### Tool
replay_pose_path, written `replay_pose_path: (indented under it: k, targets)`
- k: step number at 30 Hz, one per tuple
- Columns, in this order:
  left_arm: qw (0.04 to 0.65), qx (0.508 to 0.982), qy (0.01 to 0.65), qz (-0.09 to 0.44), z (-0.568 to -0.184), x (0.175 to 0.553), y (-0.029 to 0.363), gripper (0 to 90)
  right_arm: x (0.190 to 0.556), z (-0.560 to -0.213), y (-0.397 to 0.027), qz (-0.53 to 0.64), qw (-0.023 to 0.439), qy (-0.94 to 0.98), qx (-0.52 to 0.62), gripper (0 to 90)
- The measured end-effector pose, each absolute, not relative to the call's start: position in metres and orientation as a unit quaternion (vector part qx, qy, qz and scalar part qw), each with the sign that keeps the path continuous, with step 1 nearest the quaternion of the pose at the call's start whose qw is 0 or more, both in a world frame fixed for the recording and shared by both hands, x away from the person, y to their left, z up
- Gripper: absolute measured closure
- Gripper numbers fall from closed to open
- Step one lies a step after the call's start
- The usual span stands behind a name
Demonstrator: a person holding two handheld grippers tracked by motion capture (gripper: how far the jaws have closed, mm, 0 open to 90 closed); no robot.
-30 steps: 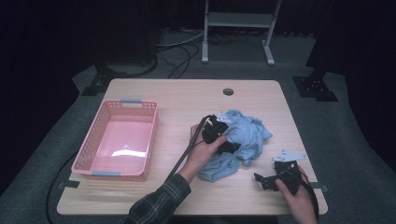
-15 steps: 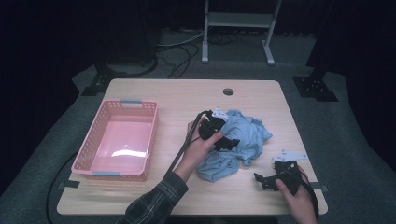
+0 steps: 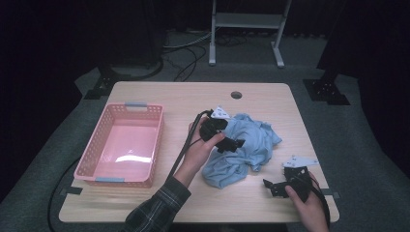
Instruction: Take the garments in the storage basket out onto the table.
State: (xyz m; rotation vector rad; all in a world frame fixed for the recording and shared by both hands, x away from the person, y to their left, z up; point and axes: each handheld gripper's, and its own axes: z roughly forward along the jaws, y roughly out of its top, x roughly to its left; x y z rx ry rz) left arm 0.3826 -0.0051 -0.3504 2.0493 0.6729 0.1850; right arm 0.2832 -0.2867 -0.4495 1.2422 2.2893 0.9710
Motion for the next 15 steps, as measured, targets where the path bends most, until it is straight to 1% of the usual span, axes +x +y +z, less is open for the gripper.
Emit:
replay_pose_path:
  k: [7,15]
  targets:
    - [0.48,0.827,0.284,0.069,-0.343,0.381,0.006,10.1,0.283,-0.45,-0.287,0.344,0.18,0.81,0.439,0.0]
    - [0.487,0.818,0.296,0.075,-0.335,0.378,0.025,10.1,0.283,-0.45,-0.287,0.344,0.18,0.81,0.439,0.0]
